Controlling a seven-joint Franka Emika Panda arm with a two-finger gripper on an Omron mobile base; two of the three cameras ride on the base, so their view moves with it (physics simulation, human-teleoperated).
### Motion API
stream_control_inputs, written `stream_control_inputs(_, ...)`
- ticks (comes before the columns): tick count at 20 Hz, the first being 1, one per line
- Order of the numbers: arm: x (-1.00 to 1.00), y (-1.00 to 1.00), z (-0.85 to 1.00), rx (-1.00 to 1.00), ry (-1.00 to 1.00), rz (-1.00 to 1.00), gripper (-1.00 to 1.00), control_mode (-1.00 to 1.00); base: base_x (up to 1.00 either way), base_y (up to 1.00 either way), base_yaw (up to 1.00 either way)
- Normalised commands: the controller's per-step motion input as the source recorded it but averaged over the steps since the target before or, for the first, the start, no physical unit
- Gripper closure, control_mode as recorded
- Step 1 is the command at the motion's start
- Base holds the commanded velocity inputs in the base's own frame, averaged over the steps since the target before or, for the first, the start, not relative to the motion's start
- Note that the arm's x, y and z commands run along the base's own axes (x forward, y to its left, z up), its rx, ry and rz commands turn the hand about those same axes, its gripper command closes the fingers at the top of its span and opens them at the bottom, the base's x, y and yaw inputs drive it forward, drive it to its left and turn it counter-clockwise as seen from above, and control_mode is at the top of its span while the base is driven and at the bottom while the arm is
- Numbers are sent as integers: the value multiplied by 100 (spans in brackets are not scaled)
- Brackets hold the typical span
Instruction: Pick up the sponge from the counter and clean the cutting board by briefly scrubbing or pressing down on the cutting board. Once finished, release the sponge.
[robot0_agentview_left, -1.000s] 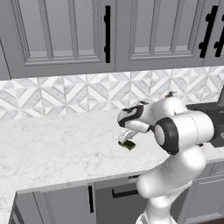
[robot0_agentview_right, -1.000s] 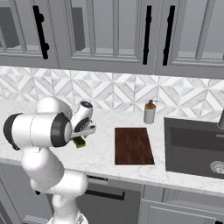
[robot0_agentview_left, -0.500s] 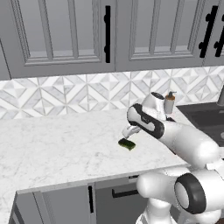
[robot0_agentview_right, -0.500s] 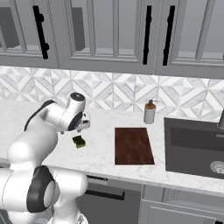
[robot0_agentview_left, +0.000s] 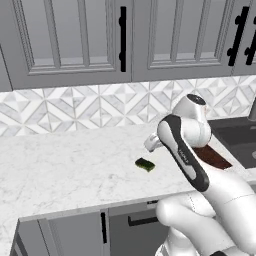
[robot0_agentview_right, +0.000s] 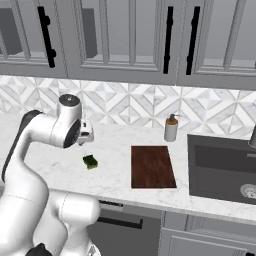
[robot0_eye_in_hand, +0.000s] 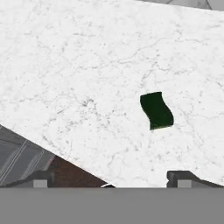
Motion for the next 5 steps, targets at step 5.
stream_control_inputs(5,-65,0,54,0,-16,-23,-100,-100,0,0,0)
